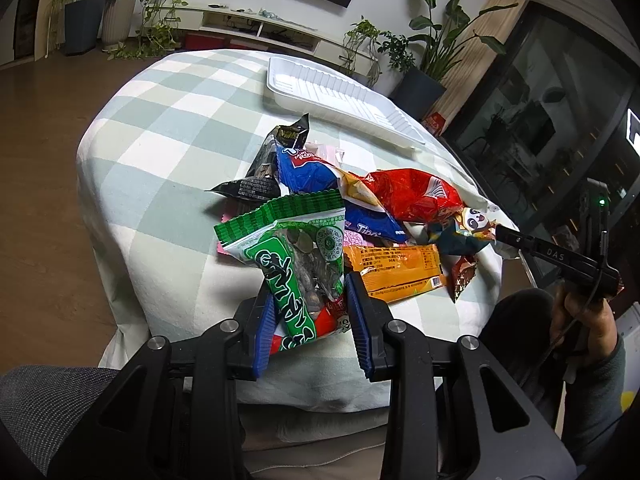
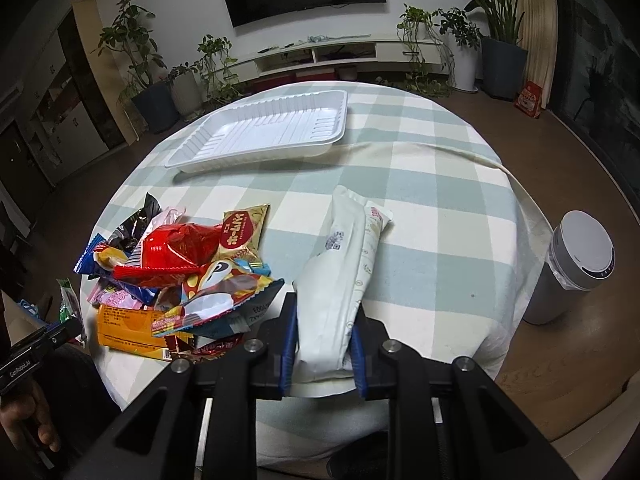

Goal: Organize snacks
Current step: 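Carry the green bag and white packet into the white tray with both tools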

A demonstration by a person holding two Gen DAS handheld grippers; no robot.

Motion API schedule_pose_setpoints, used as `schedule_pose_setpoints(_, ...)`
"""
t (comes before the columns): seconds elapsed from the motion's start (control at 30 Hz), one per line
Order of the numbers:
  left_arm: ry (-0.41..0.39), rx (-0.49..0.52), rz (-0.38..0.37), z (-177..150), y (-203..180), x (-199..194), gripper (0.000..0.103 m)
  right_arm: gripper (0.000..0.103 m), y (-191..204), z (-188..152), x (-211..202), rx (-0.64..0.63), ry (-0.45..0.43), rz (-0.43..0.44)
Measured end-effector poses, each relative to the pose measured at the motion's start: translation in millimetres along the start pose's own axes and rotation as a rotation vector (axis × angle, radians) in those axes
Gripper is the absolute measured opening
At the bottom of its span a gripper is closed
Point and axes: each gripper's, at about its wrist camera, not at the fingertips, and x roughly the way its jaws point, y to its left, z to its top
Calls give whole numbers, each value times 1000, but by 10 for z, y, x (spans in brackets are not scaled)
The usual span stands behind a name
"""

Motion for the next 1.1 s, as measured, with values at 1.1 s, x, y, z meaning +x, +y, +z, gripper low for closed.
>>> schedule_pose_setpoints(1.1, -140, -20, 5, 604, 213, -550, 31, 24, -250, 371, -401, 9, -200, -20)
